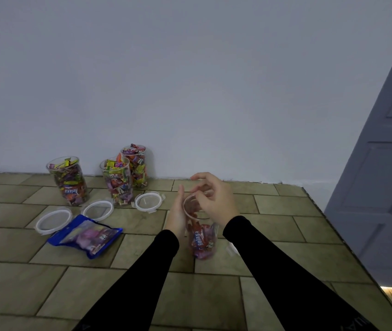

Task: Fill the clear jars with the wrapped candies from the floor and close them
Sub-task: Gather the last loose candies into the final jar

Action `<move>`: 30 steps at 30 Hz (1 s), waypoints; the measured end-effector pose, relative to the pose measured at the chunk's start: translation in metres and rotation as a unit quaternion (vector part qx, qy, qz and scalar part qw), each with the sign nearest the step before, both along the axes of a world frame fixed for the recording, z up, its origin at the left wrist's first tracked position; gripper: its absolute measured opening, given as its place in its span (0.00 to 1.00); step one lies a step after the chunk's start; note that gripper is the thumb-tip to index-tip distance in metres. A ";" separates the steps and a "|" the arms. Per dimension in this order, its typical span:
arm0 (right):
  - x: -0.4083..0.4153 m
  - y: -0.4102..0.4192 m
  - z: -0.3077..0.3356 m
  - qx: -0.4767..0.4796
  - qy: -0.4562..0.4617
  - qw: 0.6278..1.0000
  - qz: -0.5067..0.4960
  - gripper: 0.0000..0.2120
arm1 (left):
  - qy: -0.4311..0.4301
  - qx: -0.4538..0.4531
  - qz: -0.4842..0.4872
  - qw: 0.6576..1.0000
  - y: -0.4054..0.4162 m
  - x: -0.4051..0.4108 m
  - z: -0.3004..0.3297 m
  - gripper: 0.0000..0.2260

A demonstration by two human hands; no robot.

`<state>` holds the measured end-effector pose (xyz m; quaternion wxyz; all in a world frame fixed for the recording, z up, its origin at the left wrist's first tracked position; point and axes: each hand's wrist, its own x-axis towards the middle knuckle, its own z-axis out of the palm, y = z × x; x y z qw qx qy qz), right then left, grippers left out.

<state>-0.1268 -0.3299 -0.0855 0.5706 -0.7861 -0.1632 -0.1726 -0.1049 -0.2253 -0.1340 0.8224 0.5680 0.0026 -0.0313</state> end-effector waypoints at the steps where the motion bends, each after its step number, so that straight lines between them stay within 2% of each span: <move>1: -0.001 0.003 0.004 -0.013 -0.011 1.000 -0.003 0.17 | -0.006 0.008 0.001 1.000 0.003 -0.001 0.002 0.31; 3: -0.003 0.014 0.014 -0.044 -0.035 0.998 -0.007 0.15 | -0.027 0.061 0.009 0.998 0.013 -0.003 0.004 0.29; 5: -0.007 0.028 0.023 -0.083 -0.057 0.995 -0.005 0.13 | -0.048 0.164 0.046 0.984 0.027 -0.011 0.008 0.21; 7: -0.010 0.049 0.026 -0.102 -0.093 0.990 0.016 0.12 | -0.067 0.221 0.081 0.970 0.047 -0.021 0.009 0.13; 9: -0.013 0.076 0.019 -0.119 -0.094 0.987 0.045 0.11 | -0.081 0.275 0.098 0.953 0.075 -0.029 0.007 0.12; 11: -0.011 0.103 0.004 -0.159 -0.037 0.985 0.057 0.09 | -0.073 0.365 0.113 0.921 0.107 -0.036 0.000 0.15; 14: -0.004 0.136 -0.027 -0.184 0.094 0.976 0.061 0.09 | -0.019 0.449 0.163 0.878 0.147 -0.040 -0.013 0.07; 16: -0.001 0.152 -0.045 -0.186 0.170 0.966 0.065 0.08 | 0.034 0.496 0.238 0.834 0.173 -0.040 -0.024 0.05; 18: 0.003 0.166 -0.058 -0.212 0.199 0.954 0.067 0.09 | 0.091 0.499 0.300 0.808 0.198 -0.038 -0.034 0.08; 24: 0.028 0.209 -0.069 -0.269 0.202 0.936 0.099 0.12 | 0.212 0.374 0.404 0.807 0.246 -0.037 -0.048 0.24; 27: 0.039 0.224 -0.072 -0.301 0.221 0.921 0.111 0.16 | 0.216 0.316 0.406 0.830 0.260 -0.032 -0.055 0.22; 30: 0.048 0.236 -0.081 -0.315 0.252 0.907 0.121 0.17 | 0.220 0.321 0.365 0.846 0.272 -0.028 -0.056 0.16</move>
